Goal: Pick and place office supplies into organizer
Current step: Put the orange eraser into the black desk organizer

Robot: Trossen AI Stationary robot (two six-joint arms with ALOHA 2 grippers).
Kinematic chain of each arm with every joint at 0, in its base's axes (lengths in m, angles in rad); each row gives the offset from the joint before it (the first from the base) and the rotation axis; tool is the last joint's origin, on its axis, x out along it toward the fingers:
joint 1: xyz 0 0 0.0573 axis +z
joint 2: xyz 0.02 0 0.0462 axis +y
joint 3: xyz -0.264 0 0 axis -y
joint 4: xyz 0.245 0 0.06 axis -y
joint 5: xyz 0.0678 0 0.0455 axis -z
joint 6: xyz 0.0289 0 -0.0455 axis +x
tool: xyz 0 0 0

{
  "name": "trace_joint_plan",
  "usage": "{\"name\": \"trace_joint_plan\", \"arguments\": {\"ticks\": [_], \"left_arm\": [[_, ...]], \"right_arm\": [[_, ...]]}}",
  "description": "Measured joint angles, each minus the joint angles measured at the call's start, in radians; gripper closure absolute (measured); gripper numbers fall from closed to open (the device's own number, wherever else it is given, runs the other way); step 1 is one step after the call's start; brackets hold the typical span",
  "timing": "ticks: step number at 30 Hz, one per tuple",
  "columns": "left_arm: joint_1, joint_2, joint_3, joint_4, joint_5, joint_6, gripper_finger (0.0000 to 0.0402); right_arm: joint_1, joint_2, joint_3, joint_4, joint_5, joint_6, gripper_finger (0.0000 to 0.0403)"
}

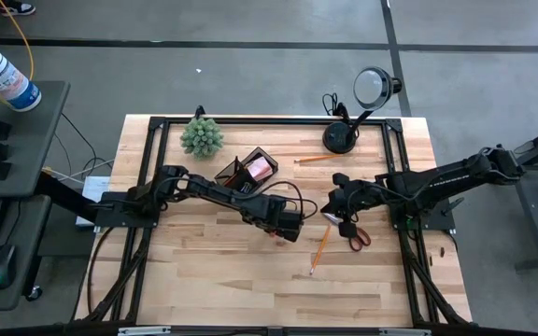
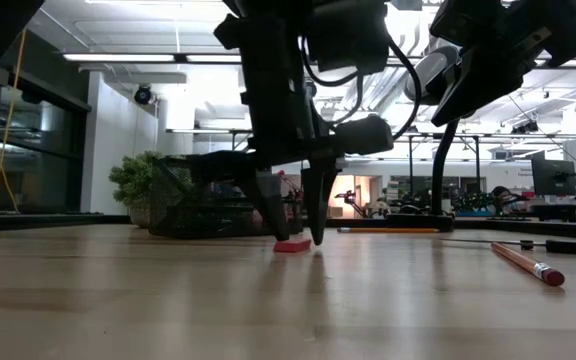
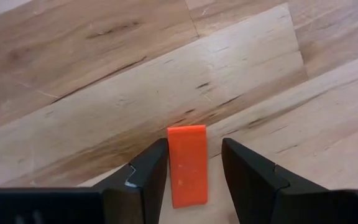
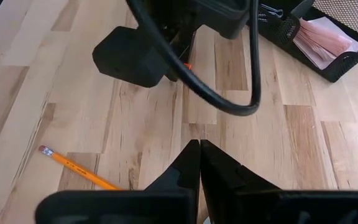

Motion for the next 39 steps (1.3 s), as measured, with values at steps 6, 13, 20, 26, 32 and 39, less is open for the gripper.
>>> {"name": "trace_joint_plan", "arguments": {"ticks": [6,13,20,26,32,39], "left_arm": [[0.0,0.006,0.001,-0.005,-0.008,0.016,0.0259],[0.0,0.007,0.0,-0.01,-0.009,0.023,0.0287],[0.0,0.008,0.0,-0.013,-0.013,0.034,0.0341],[0.0,-0.002,-0.002,-0.012,-0.013,0.049,0.0346],[0.0,-0.009,-0.003,-0.02,-0.02,0.062,0.0331],[-0.002,-0.011,-0.003,-0.017,-0.01,0.071,0.0331]], "right_arm": [[0.0,0.0,0.0,0.001,0.0,0.0,0.0401],[0.0,0.0,0.0,0.001,0.0,0.0,0.0399],[0.0,0.0,0.0,0.001,0.0,0.0,0.04],[0.0,0.0,0.0,0.001,0.001,-0.001,0.0397],[0.0,0.0,0.002,0.001,0.033,-0.033,0.0401],[0.0,0.0,0.002,0.001,0.038,-0.034,0.0397]]}}
